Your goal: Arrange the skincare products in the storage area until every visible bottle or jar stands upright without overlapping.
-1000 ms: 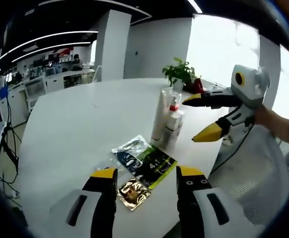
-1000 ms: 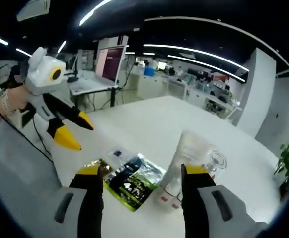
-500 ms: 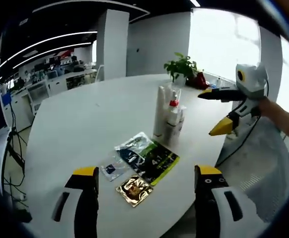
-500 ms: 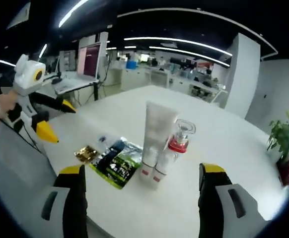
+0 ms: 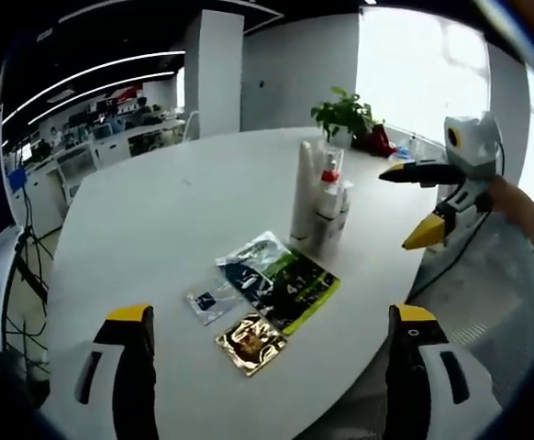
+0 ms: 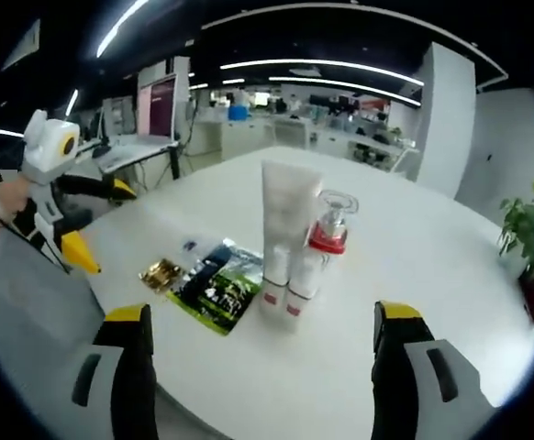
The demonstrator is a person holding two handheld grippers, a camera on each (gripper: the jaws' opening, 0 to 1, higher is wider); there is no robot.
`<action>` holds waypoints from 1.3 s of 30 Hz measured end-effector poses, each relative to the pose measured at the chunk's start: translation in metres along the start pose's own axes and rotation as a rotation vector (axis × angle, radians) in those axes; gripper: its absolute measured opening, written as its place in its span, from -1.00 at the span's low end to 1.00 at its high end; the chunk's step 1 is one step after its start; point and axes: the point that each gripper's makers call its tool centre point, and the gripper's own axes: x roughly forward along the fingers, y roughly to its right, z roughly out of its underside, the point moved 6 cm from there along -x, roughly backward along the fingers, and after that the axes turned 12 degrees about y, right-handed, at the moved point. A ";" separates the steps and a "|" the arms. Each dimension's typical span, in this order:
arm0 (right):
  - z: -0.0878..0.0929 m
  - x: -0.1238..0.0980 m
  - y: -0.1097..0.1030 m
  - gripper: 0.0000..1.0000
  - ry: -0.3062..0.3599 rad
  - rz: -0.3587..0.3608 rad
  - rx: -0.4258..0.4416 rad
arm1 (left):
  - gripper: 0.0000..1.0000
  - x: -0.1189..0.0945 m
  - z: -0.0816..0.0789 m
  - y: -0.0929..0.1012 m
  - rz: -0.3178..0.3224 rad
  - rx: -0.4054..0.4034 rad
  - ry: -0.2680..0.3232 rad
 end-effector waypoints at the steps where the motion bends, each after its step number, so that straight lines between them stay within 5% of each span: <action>1: 0.000 0.000 -0.001 0.99 0.001 -0.001 0.000 | 0.98 0.000 0.001 0.000 -0.007 -0.006 -0.004; 39: 0.012 0.003 -0.011 0.99 -0.046 -0.043 0.020 | 0.98 -0.002 0.013 0.003 -0.012 0.020 -0.068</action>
